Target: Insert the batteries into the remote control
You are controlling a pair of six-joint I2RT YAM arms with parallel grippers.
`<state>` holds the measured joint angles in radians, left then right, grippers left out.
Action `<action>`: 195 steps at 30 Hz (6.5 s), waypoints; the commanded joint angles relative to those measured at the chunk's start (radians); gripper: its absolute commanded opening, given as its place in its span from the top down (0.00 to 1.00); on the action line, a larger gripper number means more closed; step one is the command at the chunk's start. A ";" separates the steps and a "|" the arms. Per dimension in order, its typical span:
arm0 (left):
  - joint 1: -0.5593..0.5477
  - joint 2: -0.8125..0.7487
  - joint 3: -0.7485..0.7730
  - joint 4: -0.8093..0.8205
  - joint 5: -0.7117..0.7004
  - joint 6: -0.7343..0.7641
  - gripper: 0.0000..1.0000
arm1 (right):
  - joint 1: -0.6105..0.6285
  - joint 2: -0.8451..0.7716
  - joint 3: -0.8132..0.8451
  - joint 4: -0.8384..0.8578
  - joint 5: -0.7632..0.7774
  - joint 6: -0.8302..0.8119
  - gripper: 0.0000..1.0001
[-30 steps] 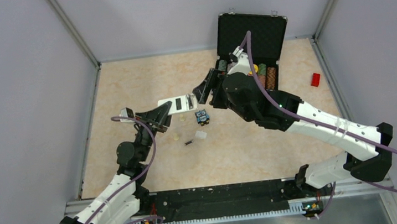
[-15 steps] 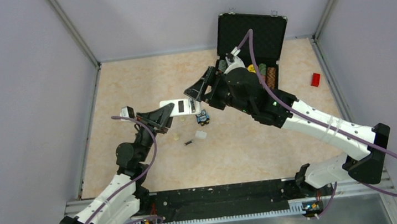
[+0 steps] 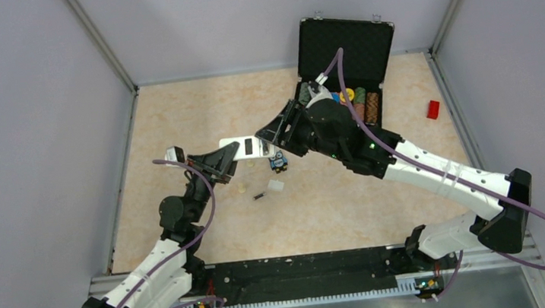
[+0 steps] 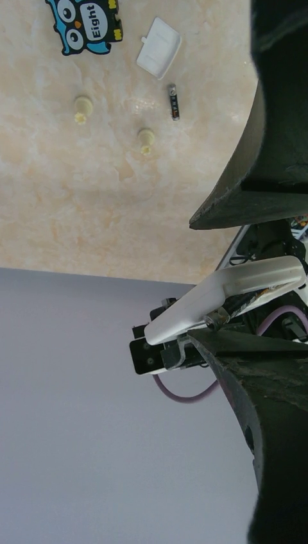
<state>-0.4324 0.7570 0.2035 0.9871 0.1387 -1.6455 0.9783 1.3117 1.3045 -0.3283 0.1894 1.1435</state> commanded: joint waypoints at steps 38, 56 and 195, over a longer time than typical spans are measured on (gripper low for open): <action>0.001 0.013 -0.005 0.090 -0.044 -0.060 1.00 | -0.027 -0.120 -0.055 0.085 -0.009 -0.185 0.40; 0.001 0.055 0.004 0.126 -0.040 -0.053 1.00 | -0.026 -0.048 0.021 -0.054 -0.016 -0.235 0.58; 0.002 0.032 0.076 0.204 -0.129 -0.227 1.00 | 0.017 -0.038 -0.145 0.159 -0.019 -0.260 0.72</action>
<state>-0.4347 0.8371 0.1852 1.0809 0.0921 -1.8015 0.9554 1.2831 1.1961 -0.0853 0.1463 0.9756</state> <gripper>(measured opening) 0.261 0.288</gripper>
